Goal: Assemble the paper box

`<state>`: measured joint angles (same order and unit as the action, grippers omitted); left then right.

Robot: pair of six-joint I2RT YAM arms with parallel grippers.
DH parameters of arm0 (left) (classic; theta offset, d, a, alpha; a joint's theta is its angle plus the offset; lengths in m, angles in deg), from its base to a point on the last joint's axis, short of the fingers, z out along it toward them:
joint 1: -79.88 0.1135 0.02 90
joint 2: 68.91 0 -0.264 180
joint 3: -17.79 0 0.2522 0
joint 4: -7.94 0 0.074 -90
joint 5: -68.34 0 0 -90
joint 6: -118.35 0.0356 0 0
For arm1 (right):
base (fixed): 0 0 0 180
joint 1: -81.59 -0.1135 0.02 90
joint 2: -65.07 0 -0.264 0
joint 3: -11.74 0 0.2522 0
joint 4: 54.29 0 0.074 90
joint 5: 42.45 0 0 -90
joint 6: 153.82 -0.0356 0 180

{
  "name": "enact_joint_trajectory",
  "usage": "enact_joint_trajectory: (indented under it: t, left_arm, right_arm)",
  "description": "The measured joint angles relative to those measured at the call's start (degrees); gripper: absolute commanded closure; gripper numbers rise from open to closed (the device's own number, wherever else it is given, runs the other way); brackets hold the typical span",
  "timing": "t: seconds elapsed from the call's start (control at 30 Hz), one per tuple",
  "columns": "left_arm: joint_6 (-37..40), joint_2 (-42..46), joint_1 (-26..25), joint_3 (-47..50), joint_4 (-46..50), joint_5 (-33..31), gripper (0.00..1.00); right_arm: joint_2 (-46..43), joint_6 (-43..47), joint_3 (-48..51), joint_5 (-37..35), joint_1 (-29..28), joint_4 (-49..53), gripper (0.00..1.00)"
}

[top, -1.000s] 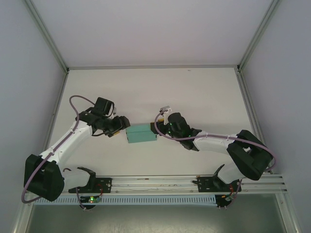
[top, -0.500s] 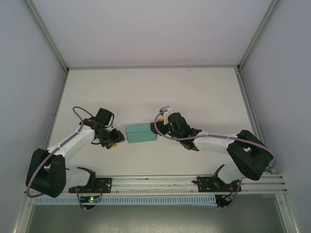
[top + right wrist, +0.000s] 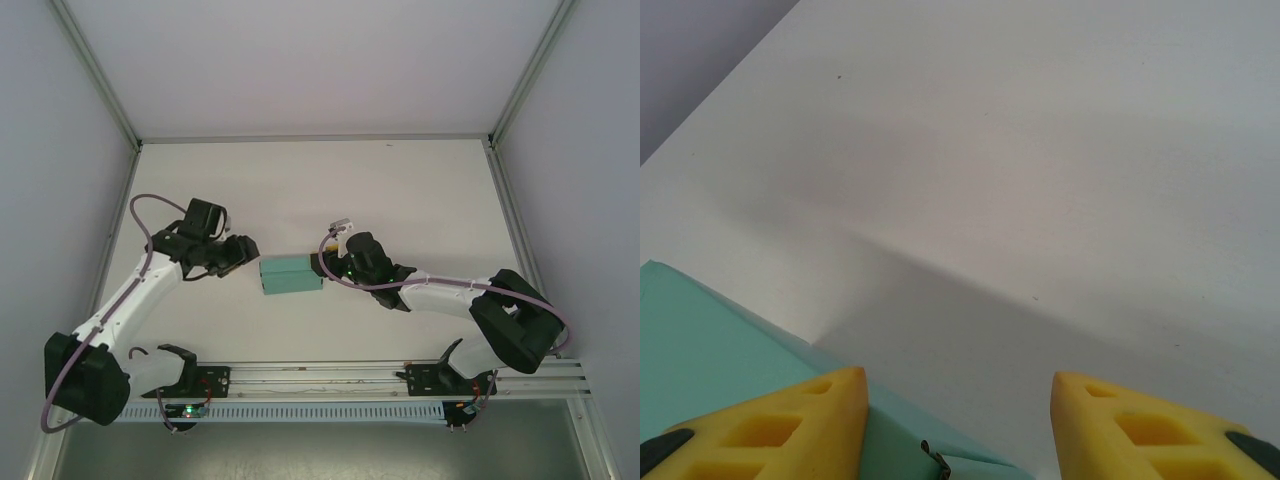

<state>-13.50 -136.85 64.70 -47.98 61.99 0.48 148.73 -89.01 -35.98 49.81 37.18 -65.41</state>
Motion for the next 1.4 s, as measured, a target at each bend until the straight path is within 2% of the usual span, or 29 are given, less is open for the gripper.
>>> enact_joint_trajectory:
  t: [0.17, 0.47, 0.6, 0.83, 0.97, 1.17, 1.3, 1.4]
  left_arm:
    - [0.9, -4.8, 0.0, 1.5, -1.3, 1.9, 0.54]
    - [0.9, -4.0, 1.0, 5.4, -6.8, 5.0, 0.56]
    - [2.8, -4.2, 1.0, 5.4, -6.6, 4.9, 0.61]
    - [5.2, -2.6, 0.9, 6.8, -1.9, -0.6, 0.55]
    - [5.2, 0.4, 0.9, 6.6, -0.1, -1.4, 0.5]
    - [4.0, 2.1, 0.9, 4.3, -2.5, 2.4, 0.5]
    - [3.7, -1.1, 0.9, 4.4, -5.1, 5.6, 0.53]
    - [3.3, -3.7, 0.9, 5.8, -7.1, 7.7, 0.59]
  right_arm:
    - [0.0, 0.0, 0.1, 0.0, 0.0, 0.0, 0.5]
    - [0.6, 0.0, 0.3, -0.5, 0.0, -1.2, 0.5]
    - [0.6, 0.1, 0.3, -0.7, 0.0, -1.6, 0.5]
    - [1.1, 3.6, 1.8, -0.7, -0.2, -4.8, 0.52]
    - [1.6, 6.1, 2.0, -2.6, -1.2, -6.1, 0.51]
    - [1.6, 7.1, 2.0, -3.4, -1.5, -6.4, 0.52]
    - [1.4, 7.2, 2.0, -3.5, -1.5, -6.3, 0.52]
    - [1.4, 7.2, 2.0, -3.5, -1.5, -6.3, 0.52]
